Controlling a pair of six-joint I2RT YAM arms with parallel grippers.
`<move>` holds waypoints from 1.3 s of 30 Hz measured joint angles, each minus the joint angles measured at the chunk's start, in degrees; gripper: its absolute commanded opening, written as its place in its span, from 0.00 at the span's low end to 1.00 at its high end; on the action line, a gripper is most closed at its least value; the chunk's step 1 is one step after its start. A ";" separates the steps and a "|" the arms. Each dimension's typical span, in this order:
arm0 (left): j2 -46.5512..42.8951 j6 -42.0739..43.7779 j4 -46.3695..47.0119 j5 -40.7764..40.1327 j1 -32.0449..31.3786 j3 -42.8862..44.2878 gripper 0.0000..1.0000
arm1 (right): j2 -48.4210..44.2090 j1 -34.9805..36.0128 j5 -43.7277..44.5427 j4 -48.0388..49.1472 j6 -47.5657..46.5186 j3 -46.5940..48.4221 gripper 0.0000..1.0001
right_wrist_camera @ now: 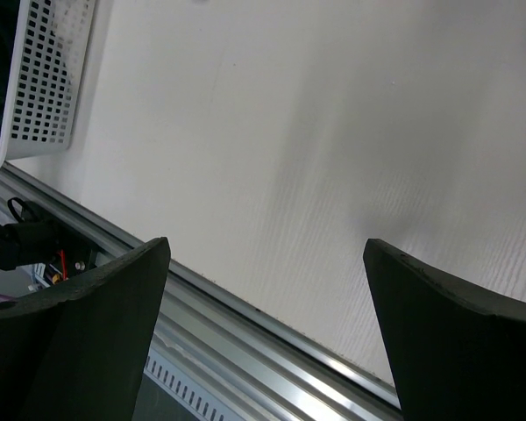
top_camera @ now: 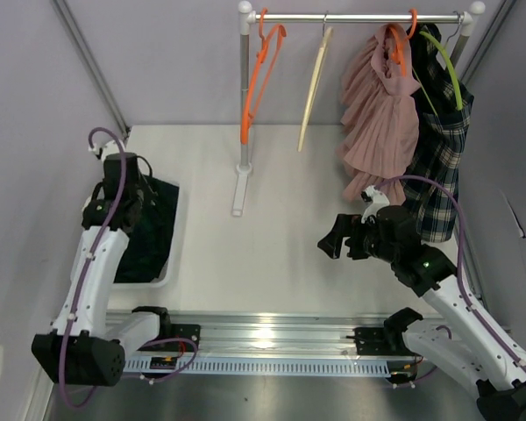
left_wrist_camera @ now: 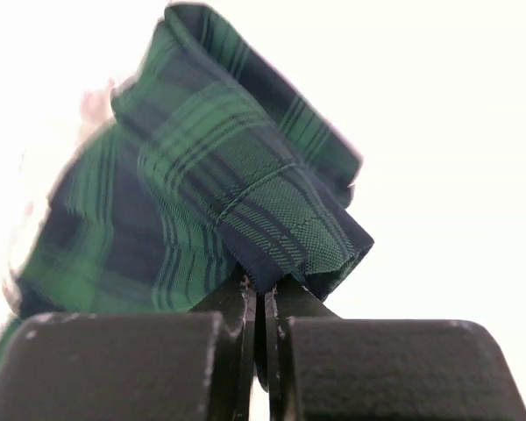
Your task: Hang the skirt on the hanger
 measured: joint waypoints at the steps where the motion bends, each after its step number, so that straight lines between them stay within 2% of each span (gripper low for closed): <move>1: -0.90 0.17 -1.14 0.81 0.02 2.21 0.00 | 0.28 0.00 -0.09 0.17 0.00 0.00 0.99; 6: -2.51 1.05 -4.20 5.22 0.02 12.26 0.00 | 1.70 0.00 -0.59 0.81 -0.02 0.04 0.99; 14: -3.08 2.21 -9.01 17.38 -0.28 27.36 0.00 | 3.67 0.04 -1.01 1.66 -0.15 0.15 0.99; 20: -2.95 4.31 -10.60 26.60 -4.37 36.17 0.00 | 4.83 0.04 -0.98 2.49 -0.24 0.15 0.99; 24: -3.06 4.66 -9.07 33.79 -6.75 38.82 0.00 | 5.68 0.09 -0.98 3.15 -0.24 0.28 0.99; 31: -1.01 4.33 -6.21 39.30 -17.25 41.79 0.00 | 5.92 0.09 -0.70 3.48 -0.24 1.05 0.99; 35: 0.57 3.39 -3.54 36.63 -26.73 42.69 0.00 | 5.84 0.09 0.11 3.45 -0.22 2.08 0.99; 39: 0.26 1.99 0.68 31.15 -35.36 38.53 0.00 | 5.40 0.11 0.50 3.45 0.04 2.71 0.99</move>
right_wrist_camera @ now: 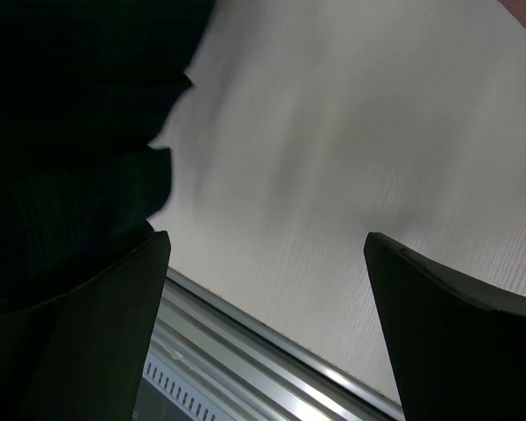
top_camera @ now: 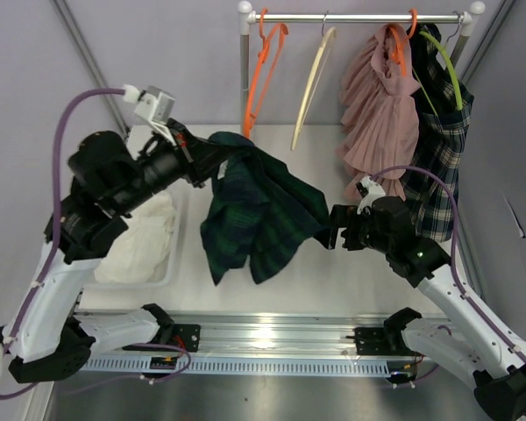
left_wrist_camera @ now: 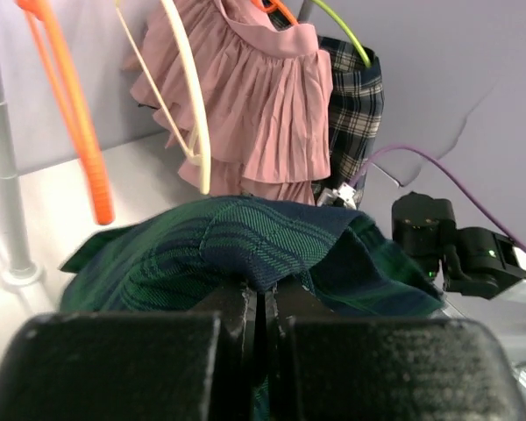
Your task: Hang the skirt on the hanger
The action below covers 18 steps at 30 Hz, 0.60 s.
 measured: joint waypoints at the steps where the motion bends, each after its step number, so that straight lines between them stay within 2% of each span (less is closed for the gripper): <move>1: -0.09 -0.55 1.97 -2.58 -2.56 -2.23 0.00 | -0.26 -0.02 0.02 -0.02 0.24 0.07 0.99; 4: -0.74 -2.14 5.68 -7.13 -6.43 -9.18 0.00 | -1.03 -0.02 0.55 -0.28 0.96 0.24 1.00; 8: -2.01 -5.27 9.35 -10.12 -7.32 -21.51 0.00 | -1.97 -0.02 3.21 -2.67 1.90 1.53 0.99; 13: -4.35 -8.46 17.84 -10.67 -7.45 -41.20 0.00 | -2.27 -0.02 7.58 -5.70 3.10 2.08 1.00; 18: -4.81 -10.82 23.96 -7.50 -7.48 -58.69 0.00 | -3.04 -0.02 9.25 -6.21 4.59 0.17 1.00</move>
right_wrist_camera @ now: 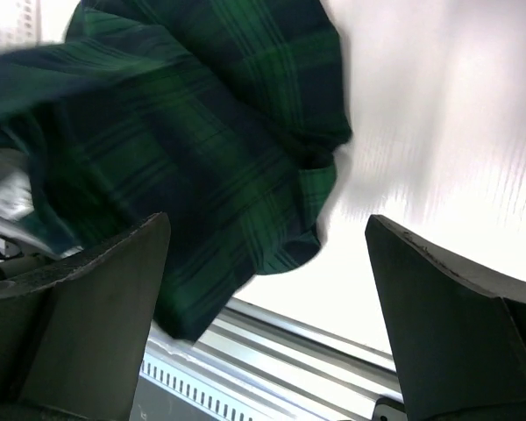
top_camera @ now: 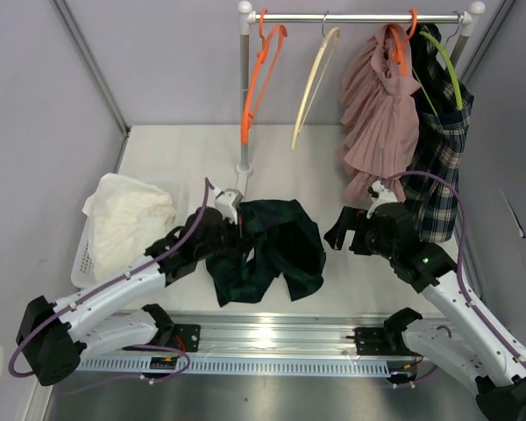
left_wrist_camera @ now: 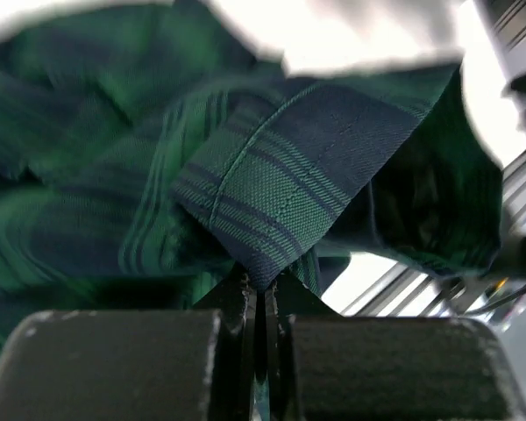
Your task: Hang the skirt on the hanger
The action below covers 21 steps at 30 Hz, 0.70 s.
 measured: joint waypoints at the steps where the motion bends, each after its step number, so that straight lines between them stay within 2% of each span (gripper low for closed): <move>1: 0.00 -0.39 1.22 0.63 -0.02 -2.62 0.00 | -0.22 0.00 0.20 0.13 0.37 -0.85 0.99; 5: -0.09 -2.54 5.09 3.43 -0.26 -10.73 0.00 | -0.68 0.02 0.52 0.52 1.77 -4.26 0.99; 10: 0.31 -2.86 6.84 4.46 -0.31 -11.85 0.01 | -1.60 2.36 0.04 1.84 4.28 -8.92 0.98; 15: 3.13 -2.82 6.78 4.48 -0.31 -9.51 0.01 | -3.52 9.73 3.08 2.01 7.06 -10.21 0.98; 21: 4.31 -2.80 6.21 4.44 -0.31 -8.07 0.01 | -5.51 21.59 11.23 2.16 10.69 -9.14 0.99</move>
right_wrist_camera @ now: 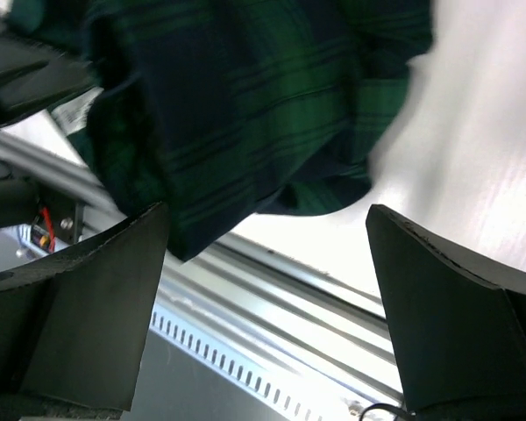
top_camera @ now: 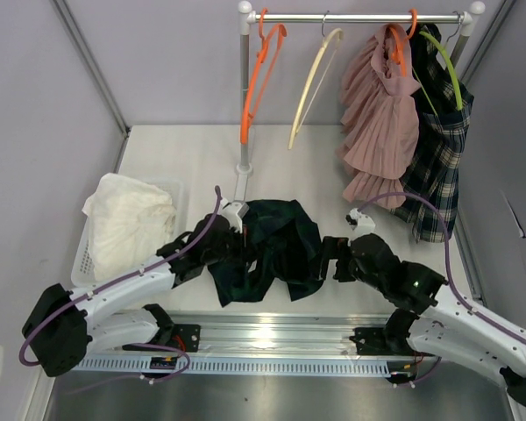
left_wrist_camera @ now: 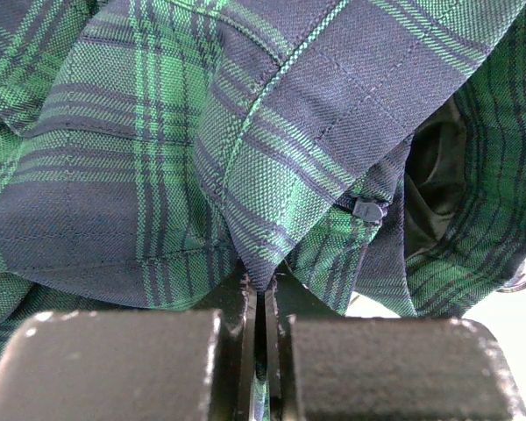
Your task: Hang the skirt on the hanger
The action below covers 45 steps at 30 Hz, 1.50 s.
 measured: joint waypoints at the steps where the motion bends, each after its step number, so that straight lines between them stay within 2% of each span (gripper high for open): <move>1: 0.07 0.00 -0.02 0.00 0.00 0.07 0.01 | 0.09 1.57 1.05 0.00 0.39 0.39 0.99; 7: 0.48 0.09 -0.90 0.02 0.00 1.36 0.02 | 4.50 7.72 7.39 0.46 3.28 1.81 0.96; 10: 0.44 0.15 -1.64 0.02 0.00 2.45 0.05 | 9.01 8.35 9.64 0.72 4.44 1.73 0.86; 11: 0.44 0.17 -1.90 0.02 0.00 2.75 0.06 | 10.14 8.35 10.08 0.79 4.66 1.64 0.75; 13: 0.04 0.22 -2.82 -0.09 0.00 3.37 0.10 | 12.09 7.93 11.17 0.96 4.79 1.22 0.60; 14: -0.28 0.33 -3.48 -0.15 0.00 3.61 0.12 | 12.74 7.39 11.34 1.07 4.79 1.09 0.40; 17: -1.40 0.79 -5.62 -0.79 0.00 4.46 0.19 | 14.03 4.13 11.30 1.51 3.96 1.01 0.13; 18: -1.70 0.85 -6.38 -1.18 0.00 4.81 0.25 | 14.14 2.93 11.34 1.36 3.41 1.14 0.09; 20: -2.36 1.31 -7.96 -2.27 0.00 5.27 0.30 | 14.16 0.26 11.58 0.55 2.54 1.84 0.02; 27: -3.32 1.03 -10.67 -4.02 0.00 4.96 0.46 | 12.55 -8.11 12.44 -3.87 -3.32 10.01 0.00; 33: -3.34 -2.43 -7.80 -5.03 -2.40 0.22 0.47 | 12.07 -9.11 13.03 -6.21 -6.12 13.33 0.00; 36: -3.32 -5.22 -6.82 -7.06 -5.88 -2.05 0.48 | 12.07 -9.14 13.14 -7.43 -6.54 13.33 0.00; 42: -1.51 -11.98 -4.63 -13.29 -17.03 -3.69 0.49 | 12.15 -9.25 13.27 -8.61 -6.97 13.33 0.00; 45: -1.33 -14.99 -4.11 -16.26 -18.95 -5.03 0.48 | 12.17 -9.29 13.40 -8.96 -7.10 13.38 0.00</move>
